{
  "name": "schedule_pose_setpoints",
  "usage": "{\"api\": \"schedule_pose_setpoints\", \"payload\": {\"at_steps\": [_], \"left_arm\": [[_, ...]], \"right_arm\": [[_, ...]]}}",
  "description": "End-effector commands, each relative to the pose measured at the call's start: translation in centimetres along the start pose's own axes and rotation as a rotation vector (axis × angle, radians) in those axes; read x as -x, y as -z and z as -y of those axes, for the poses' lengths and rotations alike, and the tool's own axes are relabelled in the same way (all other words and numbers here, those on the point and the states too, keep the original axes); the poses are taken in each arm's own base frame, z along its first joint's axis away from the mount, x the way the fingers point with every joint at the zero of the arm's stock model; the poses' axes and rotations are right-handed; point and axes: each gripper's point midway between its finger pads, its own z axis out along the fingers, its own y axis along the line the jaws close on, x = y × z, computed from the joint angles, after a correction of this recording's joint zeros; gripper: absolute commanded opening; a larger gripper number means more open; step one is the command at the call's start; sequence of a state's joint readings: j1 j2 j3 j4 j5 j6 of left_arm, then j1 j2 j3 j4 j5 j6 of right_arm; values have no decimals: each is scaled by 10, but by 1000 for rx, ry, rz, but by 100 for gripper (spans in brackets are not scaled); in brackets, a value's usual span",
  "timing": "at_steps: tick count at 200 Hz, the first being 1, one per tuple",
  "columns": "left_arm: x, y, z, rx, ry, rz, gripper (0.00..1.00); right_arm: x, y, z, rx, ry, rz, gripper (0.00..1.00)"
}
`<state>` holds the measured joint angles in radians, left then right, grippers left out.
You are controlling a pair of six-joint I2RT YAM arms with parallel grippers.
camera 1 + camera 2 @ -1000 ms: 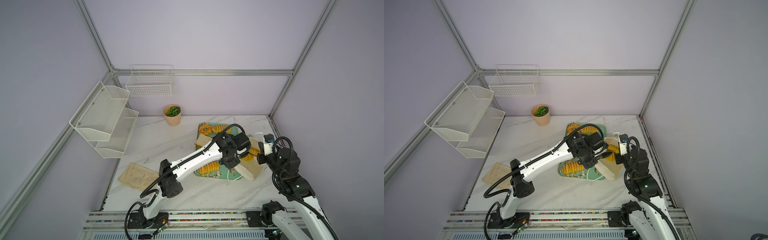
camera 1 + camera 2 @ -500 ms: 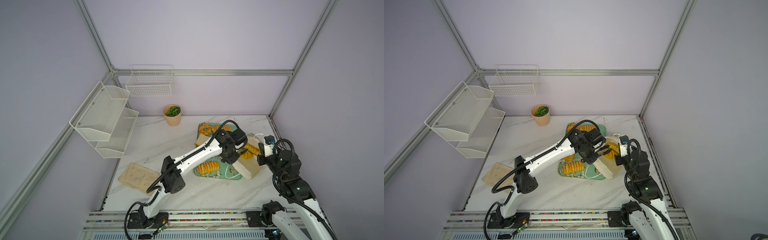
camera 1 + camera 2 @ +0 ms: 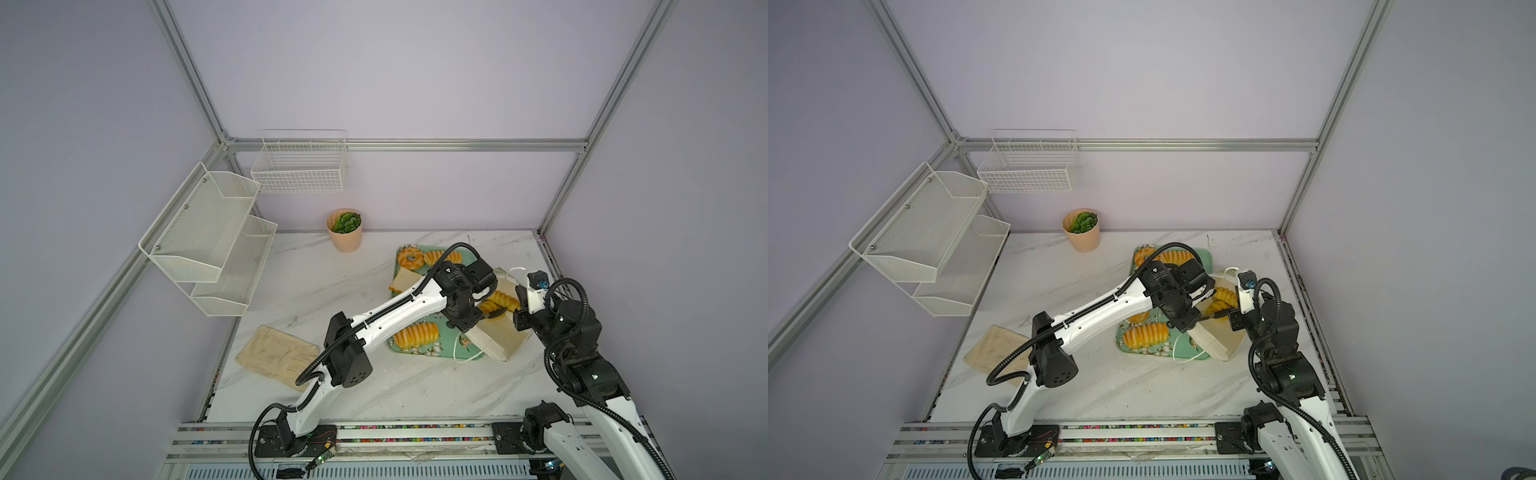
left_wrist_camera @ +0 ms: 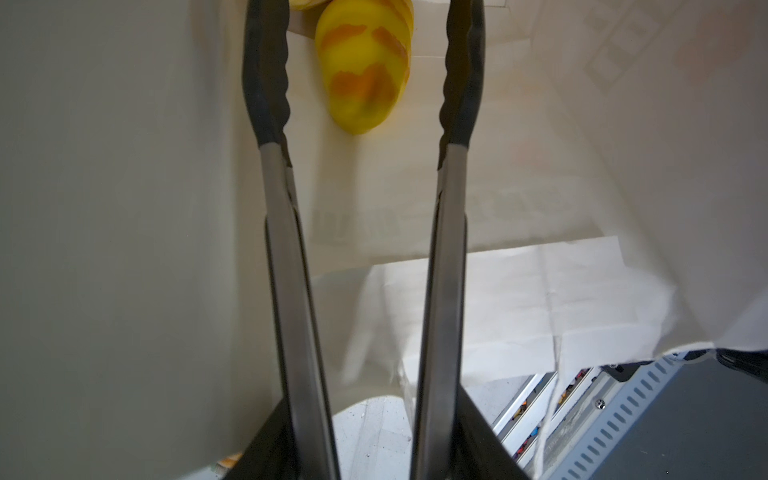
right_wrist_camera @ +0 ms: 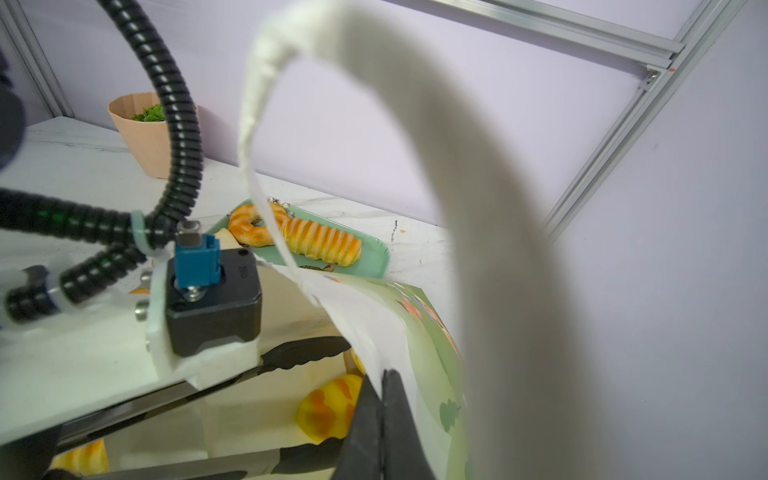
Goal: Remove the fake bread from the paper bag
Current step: 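Close the left tongs on the yellow striped pastry inside the bag, then lift the yellow striped pastry out of the bag with the left tongs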
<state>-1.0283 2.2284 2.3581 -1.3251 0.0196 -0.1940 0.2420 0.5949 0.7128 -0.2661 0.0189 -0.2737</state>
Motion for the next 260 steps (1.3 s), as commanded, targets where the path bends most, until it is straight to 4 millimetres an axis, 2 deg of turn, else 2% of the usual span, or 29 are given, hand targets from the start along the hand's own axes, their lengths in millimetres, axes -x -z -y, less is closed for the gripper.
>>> {"api": "schedule_pose_setpoints", "payload": {"at_steps": [1,28,55,97,125,149,183,226,260], "left_arm": [[-4,-1,2,-12,15,-27,47],[-15,-15,-2,12,46,-86,47],[-17,-23,-2,12,49,-104,46],[-12,-25,-3,24,31,-89,44],[-8,-20,-4,27,27,-69,37],[-2,-5,-2,19,-18,-30,26],[7,28,-2,18,-53,48,11],[7,69,-4,30,-89,113,4],[0,97,-11,62,-109,146,0]], "right_arm": [[10,1,0,3,-11,47,0],[11,2,0,5,-11,50,0],[12,3,-1,10,-10,55,0],[11,2,-1,11,-11,55,0],[12,2,-2,12,-12,54,0],[11,1,-1,11,-14,49,0],[11,1,1,-1,-16,45,0],[12,-1,5,-23,-16,31,0],[12,-3,10,-53,-19,23,0]]}}
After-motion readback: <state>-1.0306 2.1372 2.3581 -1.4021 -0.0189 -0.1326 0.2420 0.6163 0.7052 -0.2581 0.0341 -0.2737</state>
